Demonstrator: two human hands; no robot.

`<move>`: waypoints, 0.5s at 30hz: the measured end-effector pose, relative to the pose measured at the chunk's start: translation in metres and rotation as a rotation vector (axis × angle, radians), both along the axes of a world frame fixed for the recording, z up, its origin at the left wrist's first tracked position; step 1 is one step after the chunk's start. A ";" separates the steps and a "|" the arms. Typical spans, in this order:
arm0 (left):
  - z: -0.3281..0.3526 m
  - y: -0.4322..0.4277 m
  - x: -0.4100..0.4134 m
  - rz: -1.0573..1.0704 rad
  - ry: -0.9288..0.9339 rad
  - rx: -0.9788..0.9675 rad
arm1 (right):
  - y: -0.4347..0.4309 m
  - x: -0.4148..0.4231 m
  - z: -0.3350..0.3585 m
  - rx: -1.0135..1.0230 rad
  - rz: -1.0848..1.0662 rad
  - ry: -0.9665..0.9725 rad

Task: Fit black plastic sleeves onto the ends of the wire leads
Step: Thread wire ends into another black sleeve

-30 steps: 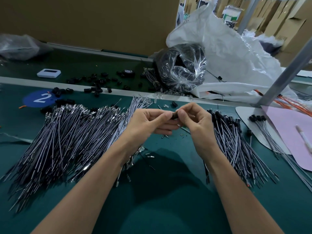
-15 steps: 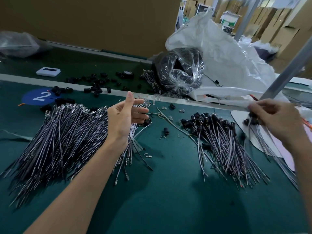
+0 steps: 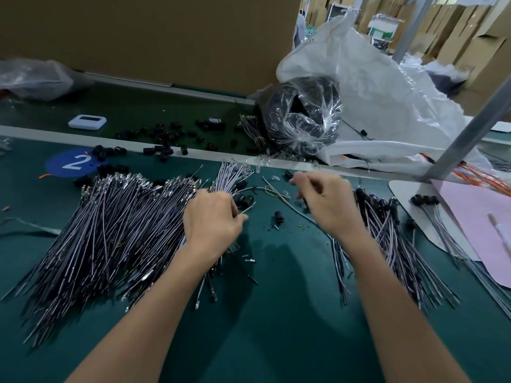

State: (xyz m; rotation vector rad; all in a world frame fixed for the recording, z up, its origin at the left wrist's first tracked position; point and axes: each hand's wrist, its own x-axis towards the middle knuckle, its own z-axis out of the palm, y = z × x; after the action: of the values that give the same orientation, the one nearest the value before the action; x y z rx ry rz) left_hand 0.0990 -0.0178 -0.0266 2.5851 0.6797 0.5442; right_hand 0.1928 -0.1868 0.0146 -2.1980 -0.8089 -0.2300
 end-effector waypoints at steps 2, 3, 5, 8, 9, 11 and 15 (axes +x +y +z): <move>0.000 0.002 0.000 -0.012 -0.032 -0.027 | 0.010 -0.002 -0.010 0.015 -0.033 0.008; 0.000 0.002 0.000 -0.023 -0.068 -0.046 | 0.012 -0.004 -0.016 0.026 -0.042 0.030; 0.002 0.001 0.000 -0.066 -0.180 -0.107 | 0.017 -0.008 -0.026 0.051 -0.039 0.127; 0.007 -0.004 0.002 -0.230 -0.323 -0.223 | 0.026 -0.016 -0.034 0.152 0.006 0.312; 0.008 -0.006 0.002 -0.287 -0.342 -0.270 | 0.029 -0.018 -0.034 0.221 0.018 0.367; 0.007 -0.011 0.002 -0.349 -0.339 -0.330 | 0.032 -0.020 -0.035 0.362 0.023 0.456; 0.003 -0.010 0.002 -0.366 -0.278 -0.337 | 0.031 -0.023 -0.033 0.468 0.007 0.505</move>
State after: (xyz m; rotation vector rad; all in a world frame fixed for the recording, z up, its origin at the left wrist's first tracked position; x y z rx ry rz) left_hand 0.1012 -0.0280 -0.0232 2.1889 0.1781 0.5939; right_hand 0.1696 -0.1562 -0.0186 -1.7005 -0.4247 0.1302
